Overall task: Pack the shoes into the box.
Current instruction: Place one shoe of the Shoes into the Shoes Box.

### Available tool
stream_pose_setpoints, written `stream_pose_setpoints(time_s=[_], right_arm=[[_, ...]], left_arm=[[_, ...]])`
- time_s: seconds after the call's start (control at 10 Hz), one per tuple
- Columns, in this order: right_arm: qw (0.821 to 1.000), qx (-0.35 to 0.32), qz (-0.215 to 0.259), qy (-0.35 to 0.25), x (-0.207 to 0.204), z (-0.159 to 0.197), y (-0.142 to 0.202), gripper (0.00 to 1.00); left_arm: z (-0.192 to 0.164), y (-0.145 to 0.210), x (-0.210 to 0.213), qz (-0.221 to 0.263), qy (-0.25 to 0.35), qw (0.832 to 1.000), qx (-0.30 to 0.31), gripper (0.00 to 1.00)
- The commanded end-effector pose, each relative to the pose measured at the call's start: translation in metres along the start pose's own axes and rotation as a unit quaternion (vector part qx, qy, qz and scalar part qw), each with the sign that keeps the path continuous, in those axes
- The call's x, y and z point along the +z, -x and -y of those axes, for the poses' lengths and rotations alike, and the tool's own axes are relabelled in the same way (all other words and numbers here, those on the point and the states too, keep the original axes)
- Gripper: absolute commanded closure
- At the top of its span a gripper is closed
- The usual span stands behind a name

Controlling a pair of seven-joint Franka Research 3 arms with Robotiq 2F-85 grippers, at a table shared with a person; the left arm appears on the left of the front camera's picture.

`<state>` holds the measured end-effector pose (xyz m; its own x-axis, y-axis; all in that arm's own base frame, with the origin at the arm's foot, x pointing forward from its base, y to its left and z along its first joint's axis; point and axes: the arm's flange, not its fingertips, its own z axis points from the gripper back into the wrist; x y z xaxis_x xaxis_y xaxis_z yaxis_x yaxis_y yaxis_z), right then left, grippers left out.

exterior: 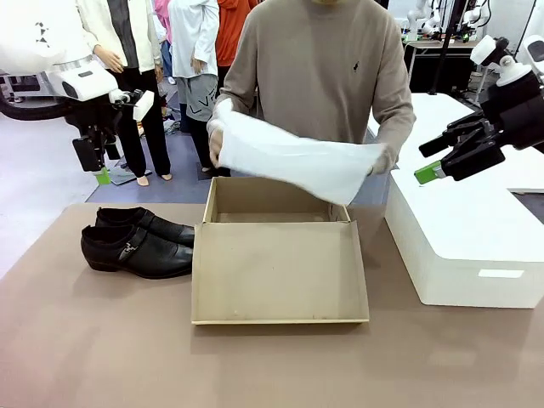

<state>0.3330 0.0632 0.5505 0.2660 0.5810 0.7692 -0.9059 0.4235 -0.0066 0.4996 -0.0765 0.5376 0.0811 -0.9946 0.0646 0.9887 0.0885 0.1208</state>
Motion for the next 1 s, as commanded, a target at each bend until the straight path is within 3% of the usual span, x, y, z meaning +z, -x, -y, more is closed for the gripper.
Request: stream_pose_setpoints(time_s=[0.0,0.9], right_arm=[[1.000,0.013,0.015,-0.008,0.000,0.004,-0.001,0.00],[1.000,0.013,0.015,-0.008,0.000,0.004,-0.001,0.00]], left_arm=[[-0.007,0.007,-0.005,-0.003,0.011,1.000,-0.003,0.00],[-0.068,0.029,-0.079,-0.007,0.051,0.999,0.010,0.00]])
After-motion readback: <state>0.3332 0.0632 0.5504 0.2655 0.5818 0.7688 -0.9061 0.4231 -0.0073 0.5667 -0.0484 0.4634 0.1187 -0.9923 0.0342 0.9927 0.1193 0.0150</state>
